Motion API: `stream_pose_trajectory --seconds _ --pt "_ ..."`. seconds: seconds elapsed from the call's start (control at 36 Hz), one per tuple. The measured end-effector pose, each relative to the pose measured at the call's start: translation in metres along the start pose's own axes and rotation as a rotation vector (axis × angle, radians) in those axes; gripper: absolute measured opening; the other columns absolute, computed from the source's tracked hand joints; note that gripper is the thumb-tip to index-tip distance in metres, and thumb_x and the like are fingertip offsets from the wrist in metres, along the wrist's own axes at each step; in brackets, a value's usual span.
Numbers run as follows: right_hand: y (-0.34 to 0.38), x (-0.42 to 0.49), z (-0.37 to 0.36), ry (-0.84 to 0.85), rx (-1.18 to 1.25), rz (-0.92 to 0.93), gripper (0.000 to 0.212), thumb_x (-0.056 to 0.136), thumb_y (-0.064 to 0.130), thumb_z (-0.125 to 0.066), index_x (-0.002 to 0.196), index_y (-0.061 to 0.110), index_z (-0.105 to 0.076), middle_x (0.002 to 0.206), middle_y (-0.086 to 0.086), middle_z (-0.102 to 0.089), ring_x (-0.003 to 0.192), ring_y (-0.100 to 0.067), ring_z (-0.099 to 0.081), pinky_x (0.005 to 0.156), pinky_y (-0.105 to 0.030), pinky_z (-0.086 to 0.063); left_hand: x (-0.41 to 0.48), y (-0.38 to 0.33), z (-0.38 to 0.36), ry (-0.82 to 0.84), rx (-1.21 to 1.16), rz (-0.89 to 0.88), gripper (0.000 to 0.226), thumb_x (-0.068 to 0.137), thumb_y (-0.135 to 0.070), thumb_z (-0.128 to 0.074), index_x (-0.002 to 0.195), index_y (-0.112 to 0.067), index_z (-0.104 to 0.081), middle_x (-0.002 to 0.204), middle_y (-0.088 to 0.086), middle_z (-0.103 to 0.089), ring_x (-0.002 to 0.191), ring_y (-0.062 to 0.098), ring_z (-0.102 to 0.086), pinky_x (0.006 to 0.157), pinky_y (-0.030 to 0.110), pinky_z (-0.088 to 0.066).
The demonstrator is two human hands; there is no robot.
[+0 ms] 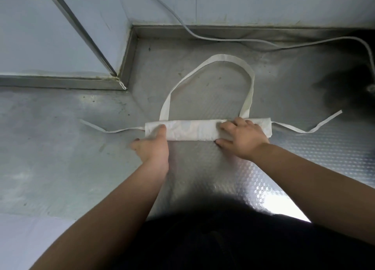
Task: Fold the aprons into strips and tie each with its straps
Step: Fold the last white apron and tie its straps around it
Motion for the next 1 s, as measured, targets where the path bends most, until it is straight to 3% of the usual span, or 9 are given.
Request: stream_pose_trajectory --seconds 0.14,0.22,0.31,0.39,0.5,0.69,0.83,0.92,1.0 --pt "0.003 0.001 -0.002 0.003 0.038 0.010 0.057 0.090 0.055 -0.046 0.142 0.034 -0.034 0.142 -0.003 -0.037 0.129 -0.028 -0.036 0.106 -0.037 -0.028 0.012 -0.014 -0.018 0.089 -0.096 0.078 0.088 0.029 -0.060 -0.079 0.098 -0.016 -0.047 0.107 0.006 -0.065 0.092 0.024 -0.065 0.086 0.041 -0.054" --pt "0.001 0.001 -0.003 0.007 0.047 0.005 0.057 0.090 0.054 -0.047 0.142 0.034 -0.033 0.140 -0.003 -0.038 0.128 -0.028 -0.038 0.105 -0.037 -0.029 0.009 -0.015 -0.031 0.105 -0.083 -0.039 0.066 0.054 -0.040 -0.086 0.108 -0.013 -0.058 0.106 0.004 -0.067 0.093 0.021 -0.067 0.086 0.038 -0.055" --pt "-0.001 0.003 -0.003 0.014 0.051 -0.003 0.057 0.090 0.055 -0.047 0.142 0.034 -0.033 0.138 -0.004 -0.039 0.127 -0.028 -0.039 0.105 -0.037 -0.031 0.000 -0.015 -0.033 0.032 0.138 -0.468 0.052 0.071 -0.016 -0.077 0.117 -0.005 -0.055 0.112 0.009 -0.065 0.101 0.024 -0.063 0.089 0.030 -0.049" --pt "-0.001 0.005 -0.004 0.005 0.052 -0.003 0.058 0.090 0.055 -0.047 0.141 0.034 -0.033 0.136 -0.004 -0.039 0.126 -0.028 -0.038 0.104 -0.037 -0.030 -0.012 -0.012 -0.034 0.057 0.435 -1.033 0.030 0.071 0.002 -0.069 0.099 0.003 -0.056 0.097 0.021 -0.060 0.089 0.037 -0.059 0.072 0.031 -0.038" --pt "-0.002 0.006 -0.007 -0.008 0.092 -0.010 0.057 0.088 0.055 -0.051 0.140 0.035 -0.036 0.137 -0.004 -0.039 0.128 -0.027 -0.037 0.105 -0.036 -0.028 -0.009 -0.004 -0.035 0.138 0.639 -1.529 0.030 0.073 -0.006 -0.049 0.097 -0.003 -0.067 0.090 0.015 -0.065 0.077 0.033 -0.060 0.062 0.034 -0.053" --pt "-0.004 -0.004 -0.014 -0.163 0.429 -0.105 0.050 0.086 0.049 -0.059 0.130 0.025 -0.053 0.131 -0.004 -0.051 0.125 -0.023 -0.042 0.106 -0.033 -0.029 0.003 0.002 -0.032 0.293 0.827 -1.871 0.044 0.092 -0.010 -0.030 0.107 -0.005 -0.071 0.110 0.007 -0.070 0.099 0.025 -0.068 0.076 0.035 -0.057" --pt "-0.014 -0.027 -0.016 -0.581 0.965 -0.721 0.047 0.086 0.026 -0.062 0.124 0.007 -0.042 0.122 -0.013 -0.053 0.113 -0.030 -0.052 0.096 -0.037 -0.042 -0.002 0.001 -0.035 0.294 0.914 -1.859 0.041 0.082 -0.008 -0.037 0.104 -0.004 -0.072 0.106 0.008 -0.071 0.097 0.026 -0.069 0.070 0.037 -0.059" --pt "-0.008 -0.025 -0.021 -0.505 1.283 -1.097 0.065 0.081 0.030 -0.069 0.129 0.007 -0.032 0.132 -0.014 -0.045 0.117 -0.033 -0.051 0.095 -0.039 -0.044 -0.003 0.000 -0.035 0.326 0.936 -1.844 0.043 0.081 -0.011 -0.037 0.104 -0.004 -0.072 0.107 0.009 -0.071 0.098 0.026 -0.069 0.072 0.036 -0.057" --pt "-0.006 -0.014 -0.023 -0.462 1.587 -1.205 0.079 0.073 0.037 -0.075 0.129 0.005 -0.031 0.126 -0.012 -0.053 0.110 -0.031 -0.057 0.084 -0.034 -0.046 -0.005 -0.001 -0.035 0.331 0.934 -1.844 0.043 0.080 -0.012 -0.037 0.104 -0.004 -0.072 0.106 0.009 -0.071 0.097 0.026 -0.069 0.072 0.035 -0.057"
Point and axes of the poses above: each hand's wrist, its own x-axis towards the middle knuckle, its own z-axis out of the back of the hand, y = z × x, the point moved 2 cm from there along x, towards the middle knuckle
